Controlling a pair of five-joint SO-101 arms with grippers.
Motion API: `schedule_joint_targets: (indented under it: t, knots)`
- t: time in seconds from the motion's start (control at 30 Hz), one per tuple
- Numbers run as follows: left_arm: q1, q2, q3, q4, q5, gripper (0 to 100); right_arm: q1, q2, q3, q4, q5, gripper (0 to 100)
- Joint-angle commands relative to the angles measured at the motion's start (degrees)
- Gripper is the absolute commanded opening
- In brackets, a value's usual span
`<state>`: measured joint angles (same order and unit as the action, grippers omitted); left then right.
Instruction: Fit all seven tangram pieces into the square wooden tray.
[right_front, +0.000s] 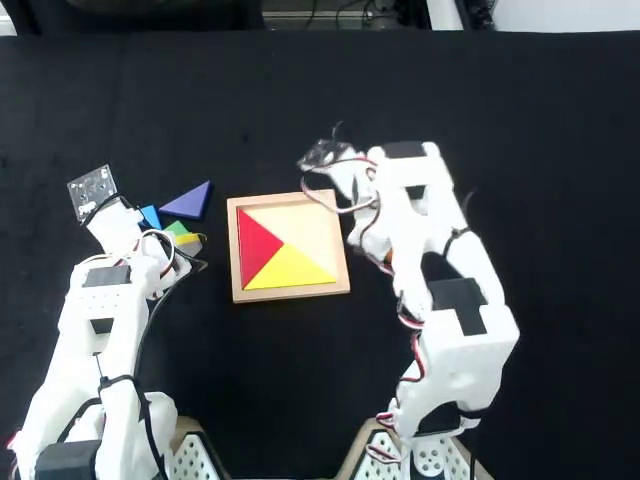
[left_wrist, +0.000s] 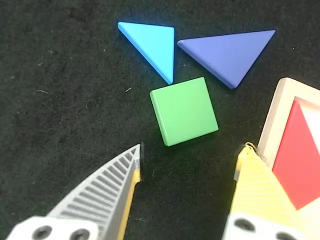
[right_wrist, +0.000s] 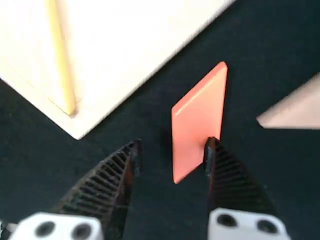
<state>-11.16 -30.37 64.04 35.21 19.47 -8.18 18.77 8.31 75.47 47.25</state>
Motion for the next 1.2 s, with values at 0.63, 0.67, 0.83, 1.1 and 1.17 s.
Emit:
schedule_joint_targets:
  t: [0.63, 0.67, 0.83, 1.1, 1.17]
  knots:
    - [0.6, -0.9, -0.1, -0.7, 0.1, 31, -2.2, -3.2, 2.2, -5.2, 3.3, 19.7]
    - [0.6, -0.9, -0.1, -0.7, 0.1, 31, -2.3, -2.9, 2.9, -5.2, 4.7, 19.7]
    - [0.6, -0.9, -0.1, -0.6, 0.1, 31, -2.2, 0.4, 3.8, -5.6, 7.5, 19.6]
    - [0.6, -0.9, -0.1, -0.7, 0.0, 31, -2.3, 3.6, 2.3, -5.5, 9.6, 14.1]
    - [0.6, -0.9, -0.1, -0.7, 0.0, 31, -2.1, 3.6, 1.8, -5.5, 9.6, 14.0]
